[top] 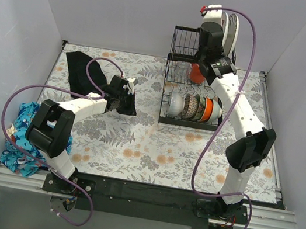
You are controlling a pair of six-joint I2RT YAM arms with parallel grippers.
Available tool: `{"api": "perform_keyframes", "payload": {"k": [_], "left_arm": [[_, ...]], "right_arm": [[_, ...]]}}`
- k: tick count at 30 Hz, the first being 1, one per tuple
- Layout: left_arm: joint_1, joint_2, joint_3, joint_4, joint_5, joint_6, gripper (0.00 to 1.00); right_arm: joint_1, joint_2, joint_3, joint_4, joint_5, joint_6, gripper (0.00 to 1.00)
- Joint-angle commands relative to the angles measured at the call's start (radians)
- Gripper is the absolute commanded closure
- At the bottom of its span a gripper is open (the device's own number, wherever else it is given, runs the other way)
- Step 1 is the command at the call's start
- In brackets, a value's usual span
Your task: Load the mixed dishes into the dish rack
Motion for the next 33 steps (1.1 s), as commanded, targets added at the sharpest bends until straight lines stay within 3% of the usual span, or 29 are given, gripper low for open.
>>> {"api": "perform_keyframes", "payload": {"k": [1,5,11,18,19,20,22,23,27,29,31,32,33], "left_arm": [[0.000,-0.040,0.011,0.015,0.000,-0.001,1.00],[0.000,-0.041,0.009,0.017,-0.006,0.002,1.00],[0.000,-0.051,0.005,0.012,-0.010,0.005,1.00],[0.000,-0.075,-0.011,0.008,-0.025,0.016,1.00],[0.000,-0.078,-0.015,0.008,-0.026,0.016,1.00],[0.000,-0.084,-0.018,0.008,-0.026,0.019,1.00],[0.000,-0.089,-0.023,0.008,-0.025,0.019,0.99],[0.000,-0.090,-0.023,0.008,-0.022,0.019,0.97],[0.000,-0.101,-0.005,0.008,0.006,0.011,0.80],[0.000,-0.103,0.012,0.009,0.048,0.024,0.62],[0.001,-0.109,0.049,0.008,0.052,0.025,0.43],[0.001,-0.112,0.064,0.006,0.052,0.027,0.30],[0.003,-0.112,0.090,0.005,0.052,0.028,0.24]], "right_arm": [[-0.010,-0.037,0.020,0.167,0.031,0.031,0.99],[-0.012,-0.021,0.023,0.158,0.037,0.049,0.99],[-0.012,0.056,0.101,0.178,0.208,0.062,0.99],[-0.012,0.090,0.099,0.190,0.182,0.066,0.99],[-0.012,0.098,0.099,0.190,0.174,0.060,0.94],[-0.012,0.099,0.101,0.190,0.165,0.058,0.77],[-0.010,0.098,0.107,0.184,0.134,0.049,0.60],[-0.009,0.095,0.121,0.167,0.120,0.046,0.46],[0.003,0.033,0.089,0.140,0.068,0.023,0.33],[0.020,-0.032,0.061,0.100,0.053,0.037,0.29],[0.054,-0.130,-0.032,0.025,0.002,0.055,0.15],[0.069,-0.167,-0.080,0.003,-0.027,0.072,0.02],[0.083,-0.206,-0.158,-0.038,-0.082,0.075,0.02]]}}
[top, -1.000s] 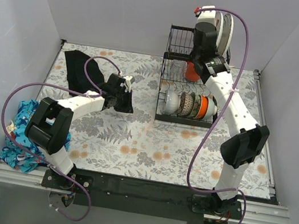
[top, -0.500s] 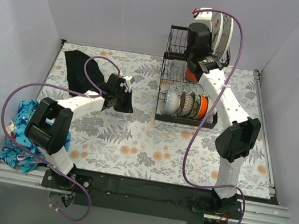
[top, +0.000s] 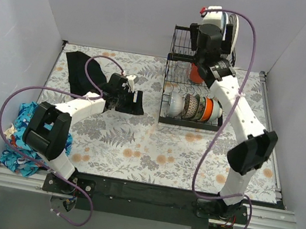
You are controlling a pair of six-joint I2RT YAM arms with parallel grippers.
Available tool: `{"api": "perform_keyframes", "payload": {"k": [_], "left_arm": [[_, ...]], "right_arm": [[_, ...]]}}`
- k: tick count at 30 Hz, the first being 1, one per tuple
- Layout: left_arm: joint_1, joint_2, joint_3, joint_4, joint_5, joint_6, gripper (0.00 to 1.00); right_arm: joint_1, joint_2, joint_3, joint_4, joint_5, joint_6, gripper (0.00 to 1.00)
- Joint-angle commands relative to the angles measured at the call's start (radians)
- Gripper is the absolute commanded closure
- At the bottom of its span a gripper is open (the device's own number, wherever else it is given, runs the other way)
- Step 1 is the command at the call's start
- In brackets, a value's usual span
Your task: Load the mixed dishes into the dish rack
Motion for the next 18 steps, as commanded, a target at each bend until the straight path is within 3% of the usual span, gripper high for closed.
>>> {"api": "perform_keyframes", "payload": {"k": [1,2,4,8,9,14,18], "left_arm": [[0.006,-0.075,0.103,0.008,0.032,0.015,0.20],[0.006,-0.075,0.117,0.005,0.033,0.020,0.02],[0.012,-0.075,0.158,-0.003,0.041,0.036,0.02],[0.016,-0.068,0.222,-0.047,0.104,0.119,0.02],[0.016,-0.071,0.232,-0.056,0.095,0.137,0.02],[0.027,-0.112,0.235,-0.084,-0.111,0.216,0.02],[0.062,-0.132,0.273,-0.116,-0.168,0.329,0.02]], "right_arm": [[0.092,-0.274,-0.181,-0.101,-0.145,0.034,0.02],[0.101,-0.307,-0.213,-0.127,-0.177,0.043,0.02],[0.106,-0.388,-0.280,-0.213,-0.266,0.069,0.02],[0.068,-0.513,-0.417,-0.325,-0.277,0.118,0.02],[0.040,-0.540,-0.454,-0.353,-0.353,0.152,0.02],[-0.332,-0.633,-0.655,-0.549,-0.607,0.218,0.02],[-0.442,-0.550,-0.729,-0.669,-0.448,0.198,0.02]]}}
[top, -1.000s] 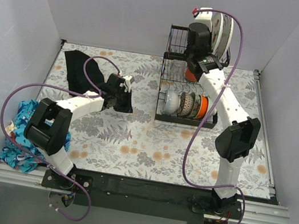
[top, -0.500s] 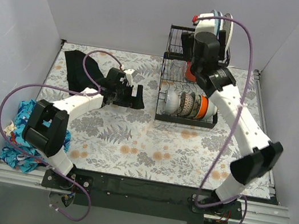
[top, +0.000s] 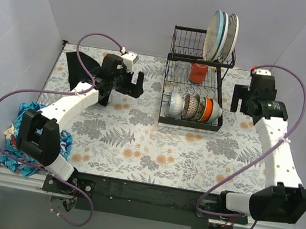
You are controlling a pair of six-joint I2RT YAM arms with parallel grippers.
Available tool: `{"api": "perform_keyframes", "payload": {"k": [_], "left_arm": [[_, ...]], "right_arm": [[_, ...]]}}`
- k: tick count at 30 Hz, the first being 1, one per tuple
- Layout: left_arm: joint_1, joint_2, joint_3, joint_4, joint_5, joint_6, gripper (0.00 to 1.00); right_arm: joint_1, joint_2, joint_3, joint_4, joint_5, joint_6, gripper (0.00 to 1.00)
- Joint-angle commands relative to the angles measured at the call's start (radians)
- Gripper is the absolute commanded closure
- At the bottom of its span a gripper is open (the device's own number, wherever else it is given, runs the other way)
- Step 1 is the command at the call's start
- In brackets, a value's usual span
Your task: Load the mixed dishes into the dish rack
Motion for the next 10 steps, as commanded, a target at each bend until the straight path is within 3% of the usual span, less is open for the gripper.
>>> {"api": "perform_keyframes", "payload": {"k": [1,6,10], "left_arm": [[0.045,-0.066,0.071,-0.056,-0.105,0.199,0.02],[0.055,-0.088,0.105,-0.040,-0.250,0.450,0.02],[0.070,-0.074,0.114,-0.001,-0.355,0.454,0.02]], "right_arm": [[-0.099,0.066,-0.091,-0.185,0.028,0.004,0.02],[-0.167,-0.040,-0.257,-0.095,0.055,-0.027,0.02],[-0.201,-0.083,-0.294,-0.093,0.003,-0.024,0.02]]}}
